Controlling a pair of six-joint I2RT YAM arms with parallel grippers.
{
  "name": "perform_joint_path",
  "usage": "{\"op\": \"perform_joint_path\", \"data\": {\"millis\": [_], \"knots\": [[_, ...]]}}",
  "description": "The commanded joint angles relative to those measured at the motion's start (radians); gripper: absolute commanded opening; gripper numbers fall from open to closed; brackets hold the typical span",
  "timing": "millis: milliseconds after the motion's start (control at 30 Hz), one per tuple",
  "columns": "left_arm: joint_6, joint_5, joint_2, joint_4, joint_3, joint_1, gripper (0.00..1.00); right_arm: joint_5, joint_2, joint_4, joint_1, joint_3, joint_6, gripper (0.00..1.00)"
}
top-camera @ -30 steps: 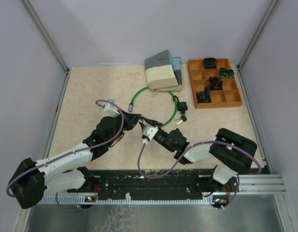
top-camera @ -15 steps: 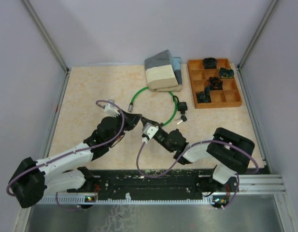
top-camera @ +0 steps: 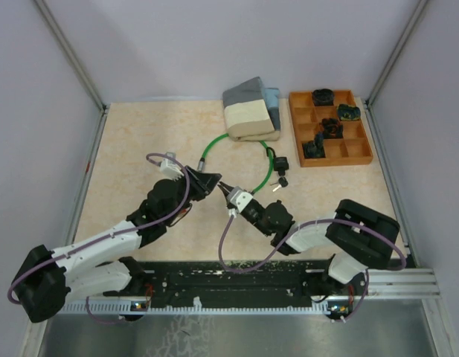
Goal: Unlock with the key
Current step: Pick up the key from the center of the board.
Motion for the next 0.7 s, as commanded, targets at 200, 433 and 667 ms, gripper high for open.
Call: {"op": "perform_joint_path", "data": {"millis": [200,433,667], "knots": [[0.179,0.048,-0.158,0.099,-0.042,0.021,0.53,-0.227,-0.153,0.057,-0.088,-0.048,0.297,0.0],[0.329,0.238,-0.244,0.184,-0.058,0.057,0.64,-0.401,-0.239,0.07,-0.163,-0.053,0.518,0.0],[0.303,0.461,-0.206,0.368,-0.092,0.084,0.63,-0.483,-0.272,0.128,-0.178,-0.053,0.656,0.0]]}}
